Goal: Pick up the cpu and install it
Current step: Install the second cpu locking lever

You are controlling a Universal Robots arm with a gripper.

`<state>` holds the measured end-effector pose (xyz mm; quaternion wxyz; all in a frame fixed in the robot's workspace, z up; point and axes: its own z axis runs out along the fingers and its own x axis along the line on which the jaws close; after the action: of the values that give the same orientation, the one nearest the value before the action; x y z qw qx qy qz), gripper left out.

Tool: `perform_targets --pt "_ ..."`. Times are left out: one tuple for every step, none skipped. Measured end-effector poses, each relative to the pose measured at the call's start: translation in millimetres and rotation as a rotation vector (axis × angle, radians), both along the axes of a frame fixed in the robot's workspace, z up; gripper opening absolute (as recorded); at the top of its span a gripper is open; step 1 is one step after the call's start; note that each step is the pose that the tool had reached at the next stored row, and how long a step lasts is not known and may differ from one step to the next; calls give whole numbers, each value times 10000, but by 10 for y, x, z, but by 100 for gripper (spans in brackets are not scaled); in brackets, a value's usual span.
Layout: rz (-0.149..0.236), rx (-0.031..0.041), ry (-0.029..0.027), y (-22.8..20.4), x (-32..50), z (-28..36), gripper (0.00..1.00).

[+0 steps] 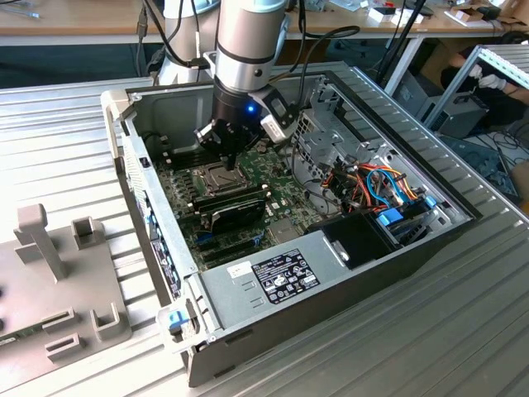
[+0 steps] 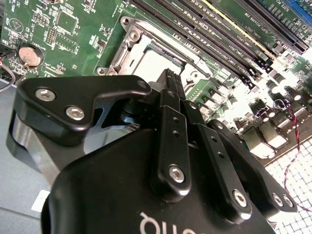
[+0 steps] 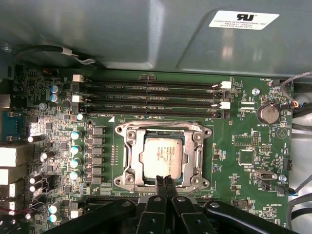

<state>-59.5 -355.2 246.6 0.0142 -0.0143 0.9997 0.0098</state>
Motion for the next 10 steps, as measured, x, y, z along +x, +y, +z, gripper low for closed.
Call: perform_targets --pt "0 -1 1 -1 0 1 11" --pt "1 -1 1 -1 0 0 11" --pt "1 0 0 -1 0 0 11" --pt "1 -1 1 -1 0 0 11" --pt "1 -1 1 -1 0 1 11" --pt "1 0 1 -3 0 0 11" --pt "3 -1 1 -9 1 1 11" --pt "1 -1 1 -19 0 0 11" --pt "1 -1 1 -32 0 1 11" --pt "1 0 1 -41 0 0 11"
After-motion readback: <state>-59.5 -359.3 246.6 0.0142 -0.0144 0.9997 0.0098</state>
